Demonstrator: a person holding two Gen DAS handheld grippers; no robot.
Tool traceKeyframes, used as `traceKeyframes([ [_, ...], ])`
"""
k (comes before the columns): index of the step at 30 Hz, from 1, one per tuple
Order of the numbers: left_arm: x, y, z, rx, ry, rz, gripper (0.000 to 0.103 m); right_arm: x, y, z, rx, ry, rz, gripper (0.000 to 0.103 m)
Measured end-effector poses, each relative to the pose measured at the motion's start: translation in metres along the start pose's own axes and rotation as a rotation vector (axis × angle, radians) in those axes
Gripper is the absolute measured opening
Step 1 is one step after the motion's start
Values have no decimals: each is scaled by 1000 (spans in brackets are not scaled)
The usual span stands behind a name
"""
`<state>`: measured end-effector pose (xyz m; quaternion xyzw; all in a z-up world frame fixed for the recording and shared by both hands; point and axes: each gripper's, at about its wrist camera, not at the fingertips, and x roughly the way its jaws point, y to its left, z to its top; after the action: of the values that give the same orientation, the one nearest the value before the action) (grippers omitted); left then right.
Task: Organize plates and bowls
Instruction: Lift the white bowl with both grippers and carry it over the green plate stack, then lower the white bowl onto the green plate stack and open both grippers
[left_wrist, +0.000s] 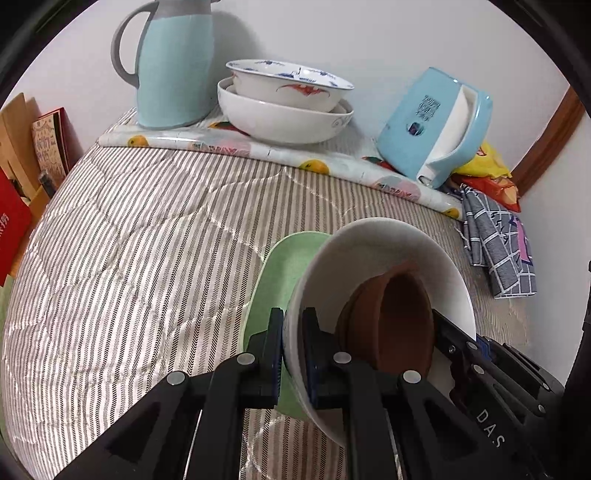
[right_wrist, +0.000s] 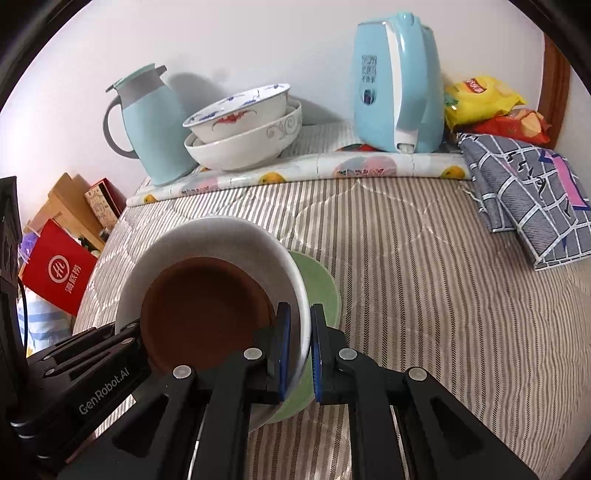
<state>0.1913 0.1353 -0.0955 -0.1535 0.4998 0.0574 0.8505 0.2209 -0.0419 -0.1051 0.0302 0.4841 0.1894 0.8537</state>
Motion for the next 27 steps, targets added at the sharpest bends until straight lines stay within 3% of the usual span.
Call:
traceKeyframes([
  [16, 25, -3, -1, 8, 29, 25, 11, 26, -9, 2, 19, 47, 11, 10],
  [27, 25, 1, 0, 1, 36, -14, 14, 28, -10, 5, 17, 64, 24, 11],
])
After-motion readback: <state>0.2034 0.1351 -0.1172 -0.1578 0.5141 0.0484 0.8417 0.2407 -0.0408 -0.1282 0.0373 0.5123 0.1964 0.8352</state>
